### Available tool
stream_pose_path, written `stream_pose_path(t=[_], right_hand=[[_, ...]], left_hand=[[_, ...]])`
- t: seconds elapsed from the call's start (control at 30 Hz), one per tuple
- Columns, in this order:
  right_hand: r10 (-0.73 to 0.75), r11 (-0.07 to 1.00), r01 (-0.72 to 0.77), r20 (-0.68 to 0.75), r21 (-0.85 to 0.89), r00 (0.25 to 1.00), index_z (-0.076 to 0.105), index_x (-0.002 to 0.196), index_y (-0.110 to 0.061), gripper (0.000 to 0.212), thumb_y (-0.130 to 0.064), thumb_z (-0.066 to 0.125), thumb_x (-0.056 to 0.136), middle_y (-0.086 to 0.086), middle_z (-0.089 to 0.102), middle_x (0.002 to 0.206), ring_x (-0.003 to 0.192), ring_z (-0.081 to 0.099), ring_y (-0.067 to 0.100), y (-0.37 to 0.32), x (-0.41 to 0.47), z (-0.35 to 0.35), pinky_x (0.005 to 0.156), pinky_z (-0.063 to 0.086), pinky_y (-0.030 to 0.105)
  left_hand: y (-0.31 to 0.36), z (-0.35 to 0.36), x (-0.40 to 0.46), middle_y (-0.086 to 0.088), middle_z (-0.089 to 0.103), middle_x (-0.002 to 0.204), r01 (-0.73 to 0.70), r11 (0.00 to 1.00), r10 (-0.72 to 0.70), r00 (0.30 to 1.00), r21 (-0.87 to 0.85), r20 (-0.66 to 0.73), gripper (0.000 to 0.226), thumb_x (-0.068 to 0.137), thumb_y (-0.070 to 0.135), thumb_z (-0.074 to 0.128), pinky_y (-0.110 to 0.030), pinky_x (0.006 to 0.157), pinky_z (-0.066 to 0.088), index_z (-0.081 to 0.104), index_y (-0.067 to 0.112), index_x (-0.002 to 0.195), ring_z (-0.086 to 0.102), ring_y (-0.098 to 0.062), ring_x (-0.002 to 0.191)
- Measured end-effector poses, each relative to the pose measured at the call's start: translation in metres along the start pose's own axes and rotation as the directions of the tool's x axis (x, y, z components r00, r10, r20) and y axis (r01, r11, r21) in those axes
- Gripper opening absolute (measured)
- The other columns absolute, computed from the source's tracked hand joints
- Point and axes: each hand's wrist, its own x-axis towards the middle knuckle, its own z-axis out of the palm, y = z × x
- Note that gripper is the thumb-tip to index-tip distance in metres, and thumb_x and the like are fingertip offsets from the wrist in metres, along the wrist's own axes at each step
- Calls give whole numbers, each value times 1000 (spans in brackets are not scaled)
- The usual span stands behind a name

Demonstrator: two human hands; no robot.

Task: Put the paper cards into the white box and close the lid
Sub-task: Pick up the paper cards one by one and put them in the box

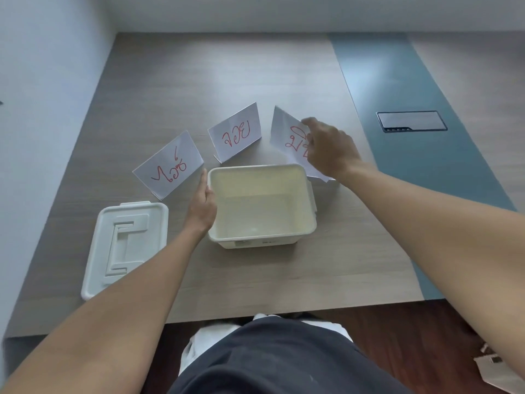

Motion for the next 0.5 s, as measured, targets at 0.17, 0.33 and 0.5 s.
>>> stream_pose_path(t=[0.17,0.33,0.5], right_hand=[[-112,993,115,-59,40,992,47,135,-16,44,-10,42,91,9,67,121,96,65,38,-16,1,-4,70,43,36],[-270,962,270,-2,28,963,53,130,-18,37,-13,44,94,5,70,120,95,66,39,-32,-16,9,69,44,37],[-346,938,344,82,31,935,54,128,-19,36,-14,44,94,6,71,116,92,66,38,-51,-22,22,68,44,38]], left_hand=[[2,5,-3,4,19,165,-7,998,6,1000,-55,-23,50,108,25,21,-26,120,13,18,23,158,16,-13,152],[4,3,-2,2,20,165,-7,996,6,1000,-89,-9,49,109,28,21,-35,123,15,21,22,157,16,-14,151],[3,2,0,1,24,163,2,995,-3,1000,-102,-8,49,108,31,21,-42,123,19,24,24,156,21,-16,150]])
